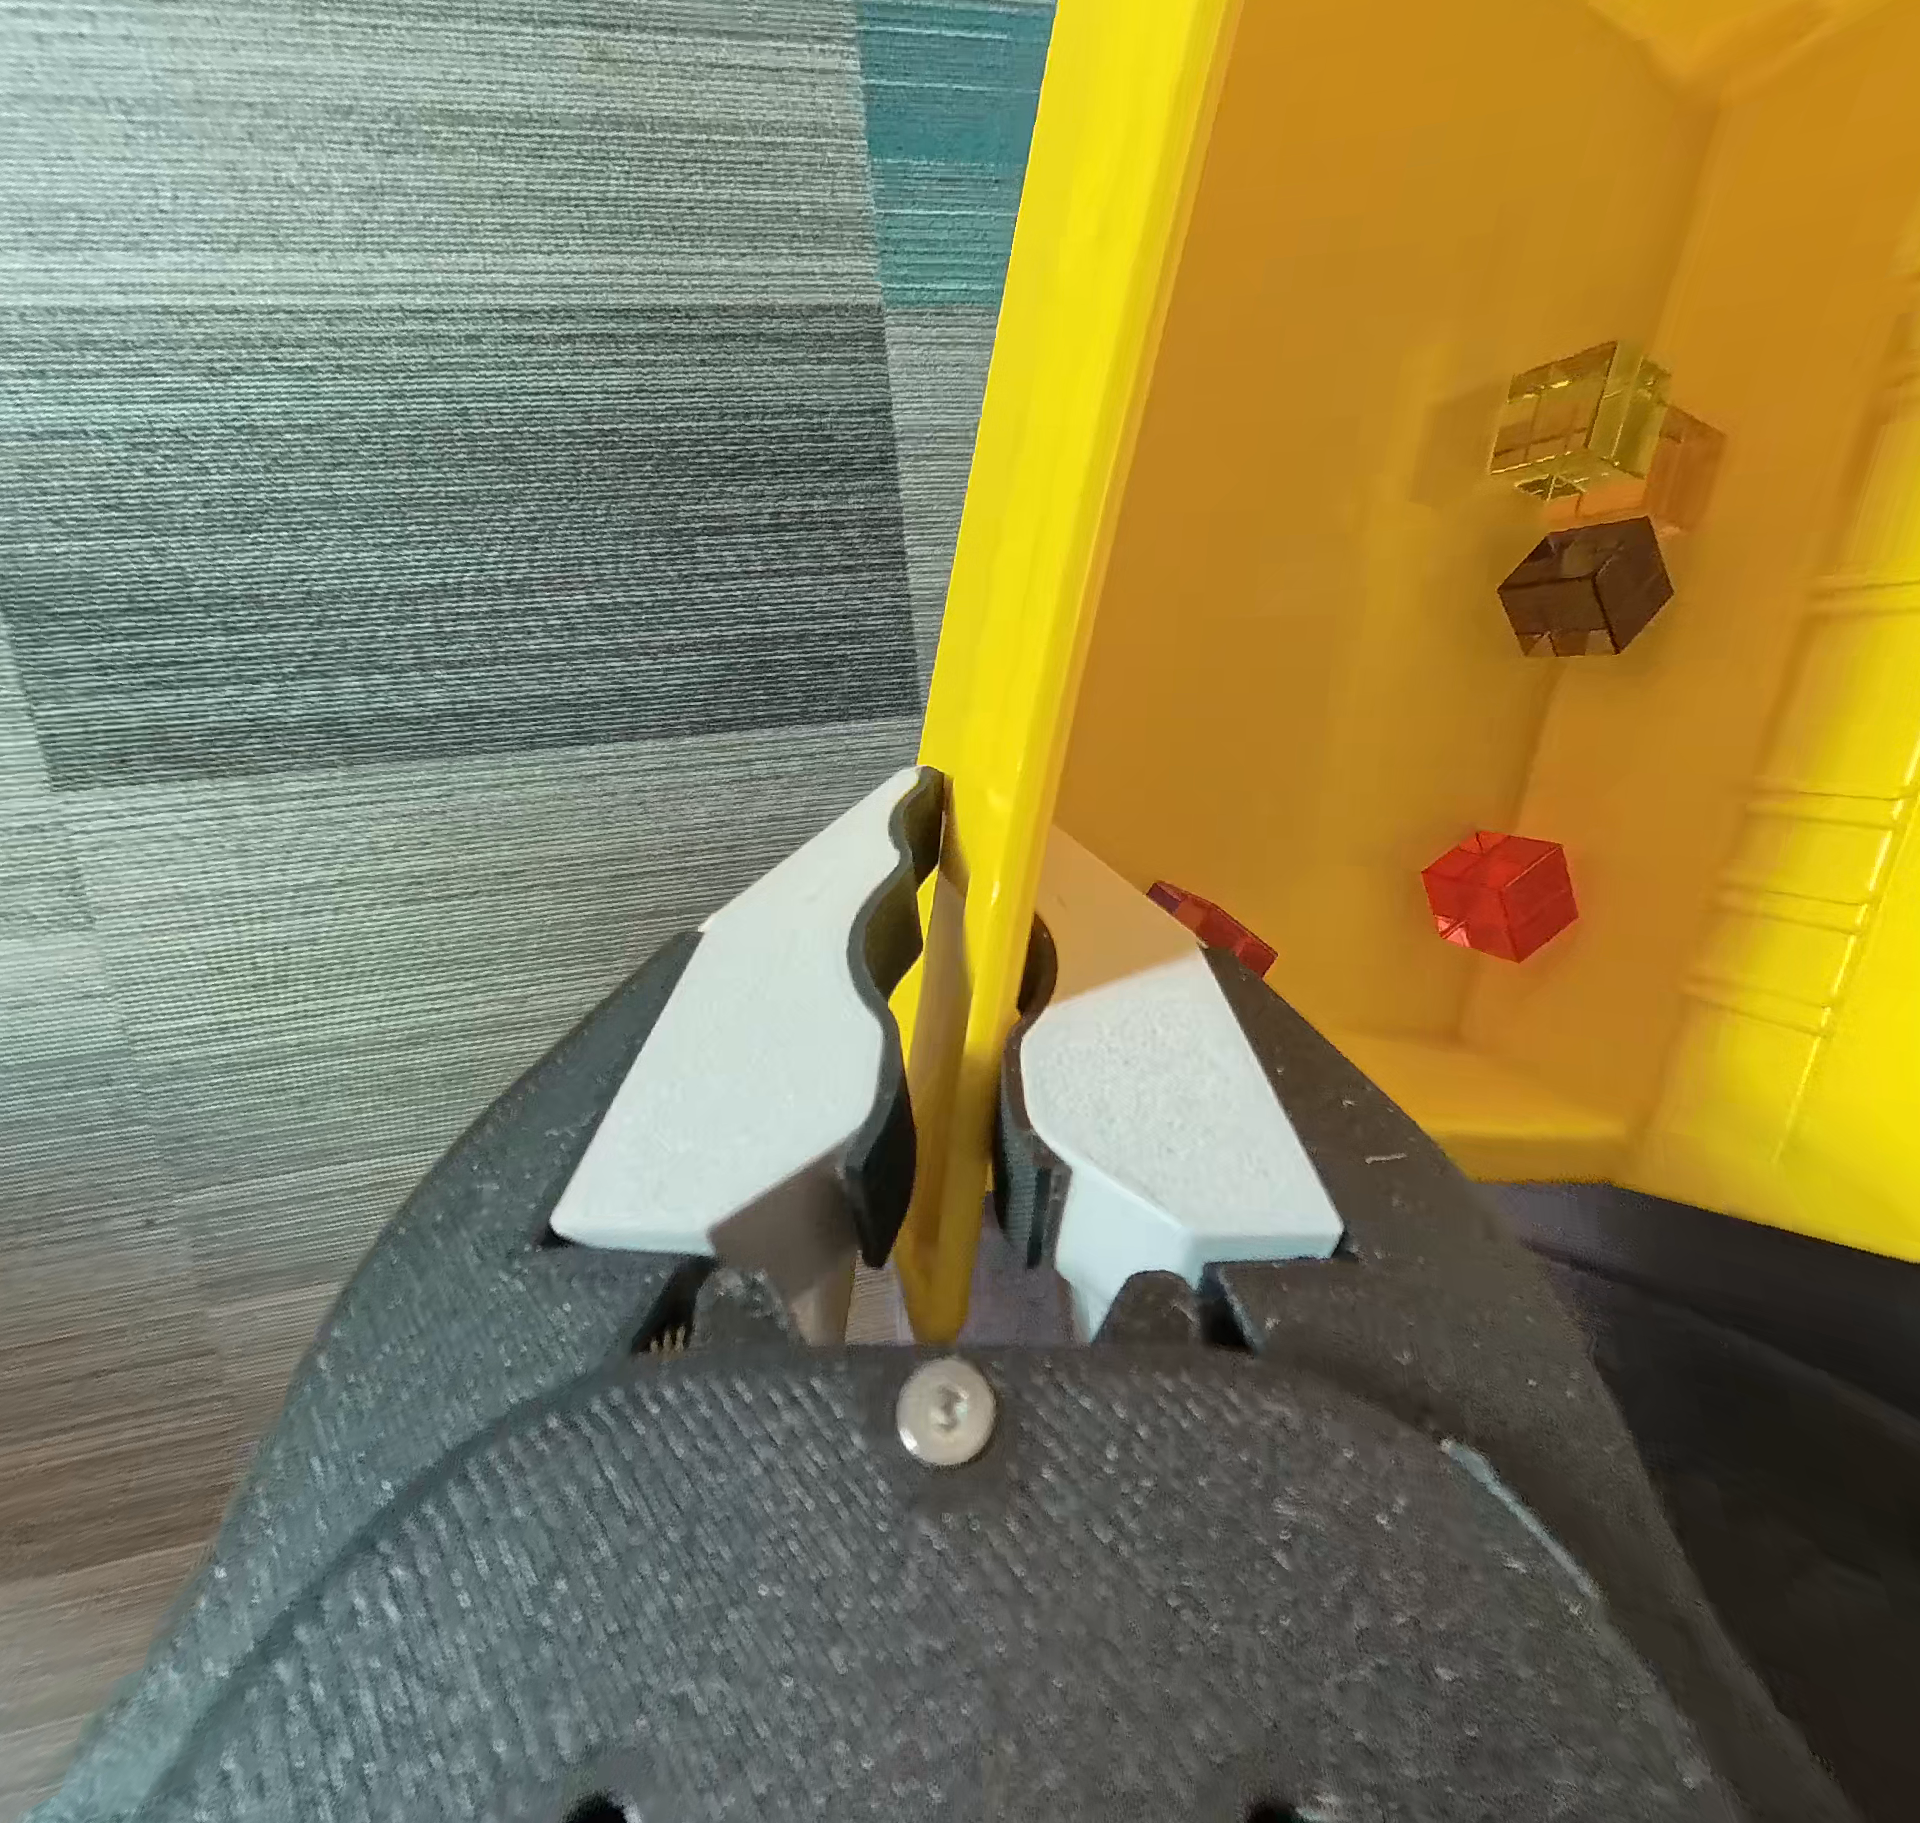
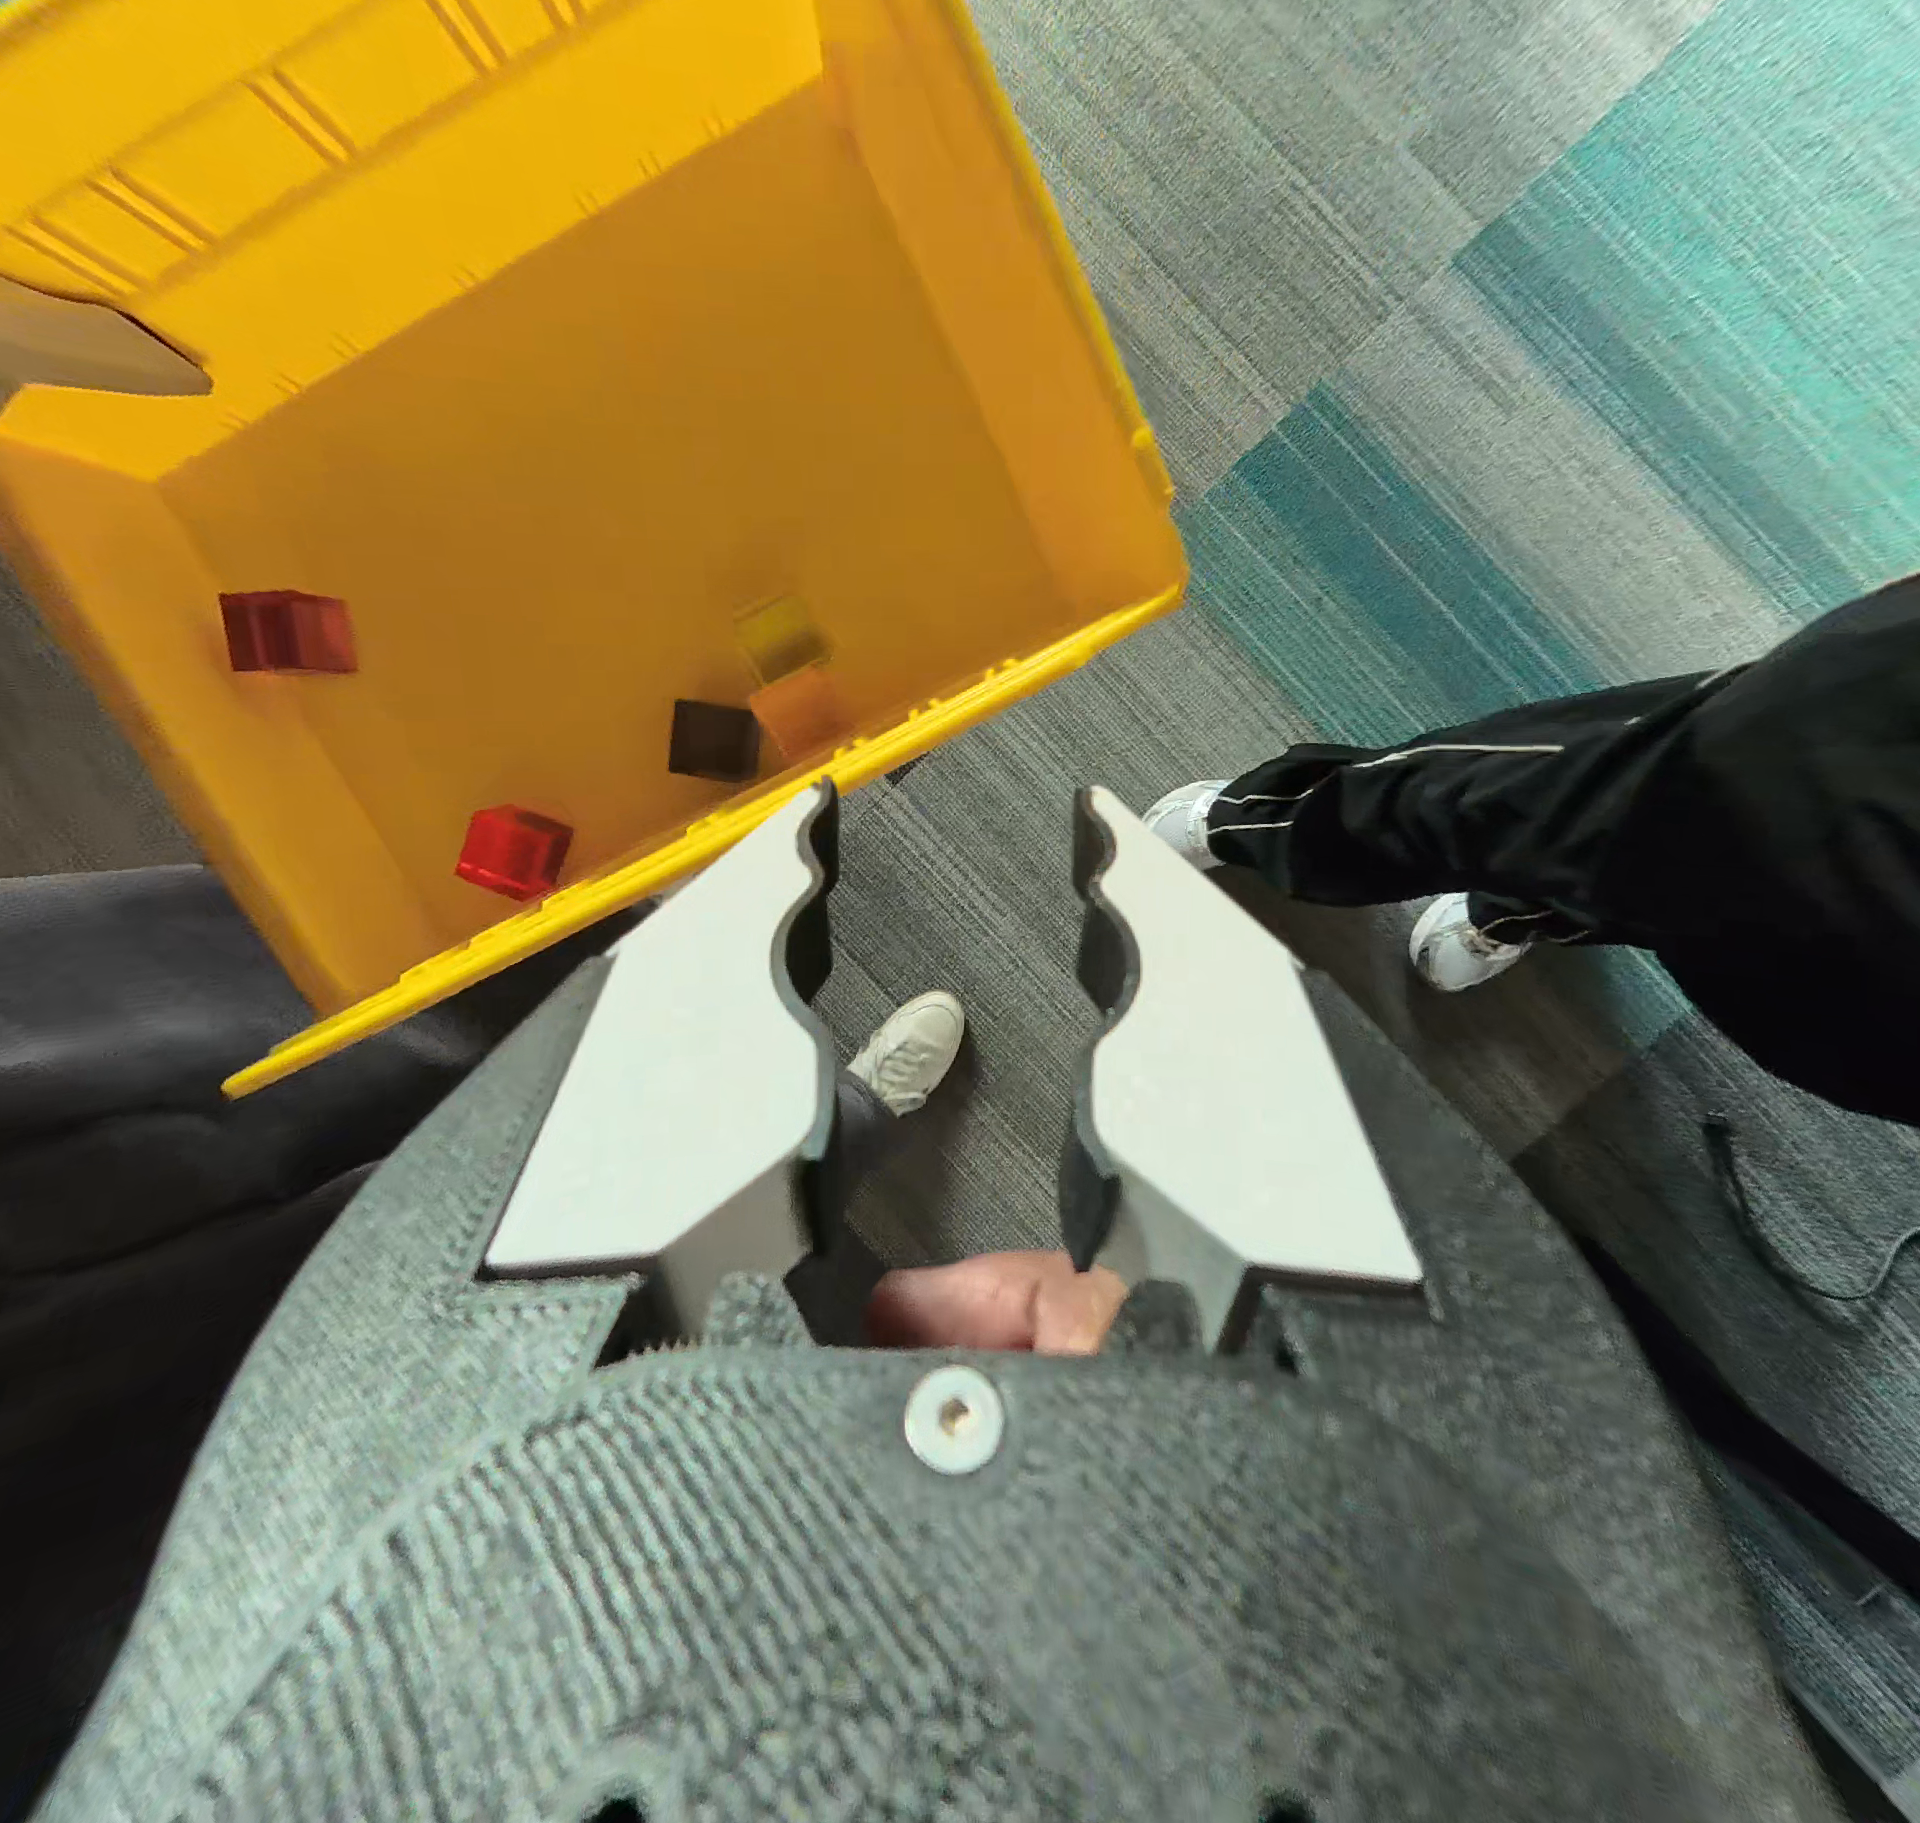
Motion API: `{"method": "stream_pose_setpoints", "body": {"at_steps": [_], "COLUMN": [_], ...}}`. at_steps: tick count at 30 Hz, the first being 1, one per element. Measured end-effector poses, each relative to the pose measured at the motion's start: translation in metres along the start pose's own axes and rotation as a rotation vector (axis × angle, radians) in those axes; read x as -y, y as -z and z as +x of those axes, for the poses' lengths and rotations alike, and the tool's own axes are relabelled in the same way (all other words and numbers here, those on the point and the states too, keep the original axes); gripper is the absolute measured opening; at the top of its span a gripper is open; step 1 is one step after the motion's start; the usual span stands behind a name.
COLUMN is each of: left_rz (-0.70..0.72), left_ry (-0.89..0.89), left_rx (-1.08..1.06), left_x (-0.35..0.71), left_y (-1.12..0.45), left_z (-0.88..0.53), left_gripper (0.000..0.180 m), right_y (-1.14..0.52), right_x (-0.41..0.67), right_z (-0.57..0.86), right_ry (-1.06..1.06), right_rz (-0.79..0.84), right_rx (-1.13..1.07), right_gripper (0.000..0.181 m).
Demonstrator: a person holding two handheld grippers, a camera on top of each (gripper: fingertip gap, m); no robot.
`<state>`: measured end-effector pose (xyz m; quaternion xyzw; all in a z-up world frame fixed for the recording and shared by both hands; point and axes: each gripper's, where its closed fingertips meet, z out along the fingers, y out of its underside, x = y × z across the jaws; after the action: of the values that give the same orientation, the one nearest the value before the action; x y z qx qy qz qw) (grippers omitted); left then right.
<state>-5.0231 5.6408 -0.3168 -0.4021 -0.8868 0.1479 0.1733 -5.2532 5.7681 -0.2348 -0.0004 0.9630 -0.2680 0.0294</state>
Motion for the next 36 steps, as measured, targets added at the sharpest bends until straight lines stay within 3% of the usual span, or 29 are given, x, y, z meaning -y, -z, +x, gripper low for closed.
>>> {"method": "stream_pose_setpoints", "body": {"at_steps": [7,20,21,23,25,27,36], "left_rz": [-0.055,0.004,0.009,0.008,0.013,0.019,0.046], "left_ry": [0.036,0.301,0.309,0.338,0.357,0.361,0.333], "left_rx": [-0.024,0.025,0.037,0.038,0.036,0.038,-0.014], "left_x": [-0.013,-0.061,-0.065,-0.073,-0.078,-0.082,-0.067], "left_y": [0.0,0.012,0.013,0.013,0.011,0.009,-0.004], "left_z": [-0.023,0.037,0.042,0.055,0.068,0.079,0.105], "left_gripper": [0.002,0.001,0.001,0.001,0.001,0.001,0.001], "right_y": [-0.008,0.003,0.007,0.036,0.117,0.193,0.273], "right_x": [0.015,-0.016,-0.017,-0.011,0.01,0.031,0.036], "right_z": [0.001,0.042,0.041,0.004,-0.048,-0.061,-0.07], "right_ry": [-0.011,0.102,0.117,0.175,0.21,0.202,0.398], "right_rz": [0.022,0.037,0.048,0.128,0.35,0.533,0.583], "right_rx": [-0.015,0.13,0.171,0.471,0.955,1.232,1.285], "right_gripper": [0.042,0.04,0.035,0.004,0.0,0.0,0.0]}}
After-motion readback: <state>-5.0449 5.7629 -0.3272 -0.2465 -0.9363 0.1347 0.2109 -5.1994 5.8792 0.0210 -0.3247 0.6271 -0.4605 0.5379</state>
